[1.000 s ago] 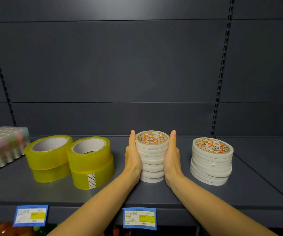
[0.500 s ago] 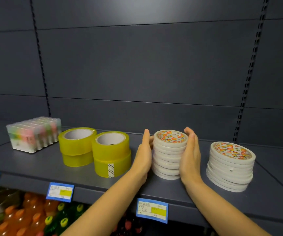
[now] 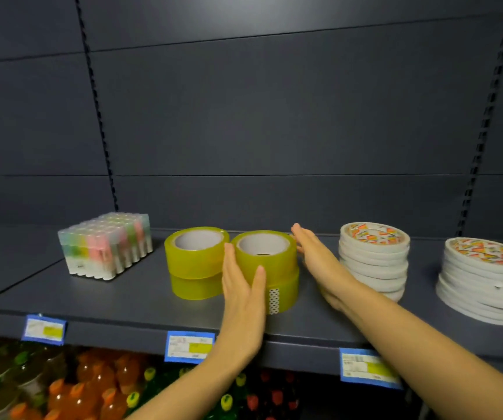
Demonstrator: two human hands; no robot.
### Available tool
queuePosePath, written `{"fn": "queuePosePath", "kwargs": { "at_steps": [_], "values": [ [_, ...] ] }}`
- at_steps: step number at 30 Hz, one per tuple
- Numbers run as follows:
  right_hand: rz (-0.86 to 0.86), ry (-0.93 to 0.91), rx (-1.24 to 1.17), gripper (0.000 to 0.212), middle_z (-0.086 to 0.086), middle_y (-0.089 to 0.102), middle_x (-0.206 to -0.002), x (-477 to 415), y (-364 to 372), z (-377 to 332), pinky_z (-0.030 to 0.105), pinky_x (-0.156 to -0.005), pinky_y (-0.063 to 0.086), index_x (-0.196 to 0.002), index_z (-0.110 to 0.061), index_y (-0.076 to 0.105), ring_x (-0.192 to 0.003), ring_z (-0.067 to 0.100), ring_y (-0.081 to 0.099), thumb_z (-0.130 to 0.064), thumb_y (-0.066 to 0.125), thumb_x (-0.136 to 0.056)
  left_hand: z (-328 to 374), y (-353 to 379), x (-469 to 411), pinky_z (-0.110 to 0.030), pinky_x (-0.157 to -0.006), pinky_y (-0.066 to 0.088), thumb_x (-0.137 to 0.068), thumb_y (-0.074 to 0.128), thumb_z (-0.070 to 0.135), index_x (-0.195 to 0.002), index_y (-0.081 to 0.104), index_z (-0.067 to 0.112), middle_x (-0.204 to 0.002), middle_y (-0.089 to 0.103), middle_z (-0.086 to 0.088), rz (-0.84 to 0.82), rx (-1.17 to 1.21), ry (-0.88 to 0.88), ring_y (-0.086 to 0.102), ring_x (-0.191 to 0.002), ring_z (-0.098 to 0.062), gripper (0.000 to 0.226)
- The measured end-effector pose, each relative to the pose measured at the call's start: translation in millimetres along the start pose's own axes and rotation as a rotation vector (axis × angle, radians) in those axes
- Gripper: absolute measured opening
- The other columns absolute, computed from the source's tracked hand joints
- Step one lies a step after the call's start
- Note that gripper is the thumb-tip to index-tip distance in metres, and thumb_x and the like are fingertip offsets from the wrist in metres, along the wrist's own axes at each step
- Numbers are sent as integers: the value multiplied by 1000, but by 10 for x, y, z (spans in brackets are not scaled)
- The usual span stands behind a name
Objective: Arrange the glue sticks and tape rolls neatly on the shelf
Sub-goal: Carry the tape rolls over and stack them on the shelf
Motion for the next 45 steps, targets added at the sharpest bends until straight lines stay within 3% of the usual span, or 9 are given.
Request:
{"fn": "queuePosePath", "kwargs": {
  "at_steps": [5,8,12,26,31,34,38,42,45],
  "values": [
    [50,195,-231,59,7,66,-121,-89,108,291,34,-98,46,-124,-17,60,-109,21,62,-60,33,-93,-169,102,-290,-42,-118,21,-97,33,41,-147,15,24,-156,18,4,-76,227,-178,21,-142,-14,55],
    [161,177,-261,59,6,66,-119,-101,35,340,38,-99,47,-126,-19,58,-108,23,62,-61,33,-92,-297,169,-446,-46,-108,38,-98,31,46,-132,47,20,-133,54,-4,-79,382,-314,51,-123,-21,46],
    [252,152,-273,60,2,60,-129,-73,46,380,43,-105,43,-133,-24,51,-117,22,57,-62,31,-93,-461,252,-536,-49,-99,47,-94,36,53,-121,60,18,-118,65,-9,49,593,-538,62,-108,-28,51],
    [352,135,-167,52,4,49,-140,-27,19,271,33,-103,38,-140,-21,40,-125,21,48,-48,21,-100,-303,194,-523,-42,-108,38,-98,25,49,-133,50,17,-133,56,-5,51,375,-478,52,-122,-23,53],
    [396,-226,-13,38,-9,38,-143,209,13,-243,21,-101,31,-139,-25,38,-131,9,37,-24,38,-101,-68,-2,-251,-16,-70,48,-96,40,40,-107,66,27,-97,71,17,-293,397,-466,64,-87,3,31],
    [340,-505,-40,38,-18,52,-122,463,202,-592,6,-90,37,-115,-36,51,-115,-6,48,-3,45,-95,85,-490,-255,-17,-82,45,-90,54,25,-78,73,25,-91,71,16,-226,296,-283,62,-88,3,23],
    [126,-430,-77,34,-12,54,-124,418,672,-603,-3,-85,36,-120,-28,50,-114,-6,49,-5,44,-96,317,-1136,-433,-9,-93,34,-89,52,28,-98,62,29,-110,59,19,56,48,156,50,-109,7,14],
    [78,-245,-9,43,-13,35,-145,265,1089,-337,15,-105,28,-142,-29,31,-130,-1,32,-30,36,-100,-180,-1147,-799,-32,-107,35,-98,40,33,-120,54,19,-128,55,2,91,153,-135,49,-120,-12,31],
    [166,-163,40,47,-10,31,-150,147,1201,-188,22,-108,25,-146,-28,25,-136,7,30,-38,29,-100,-420,-1032,-967,-40,-102,43,-95,40,44,-103,62,26,-114,65,-1,30,292,-293,57,-112,-20,30]
  ]
}}
Point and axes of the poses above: each hand's wrist, its own x-axis away from the middle knuckle, its own y-axis out of the palm, z = x × y, the point moved 8 cm from there along -x, towards the middle knuckle
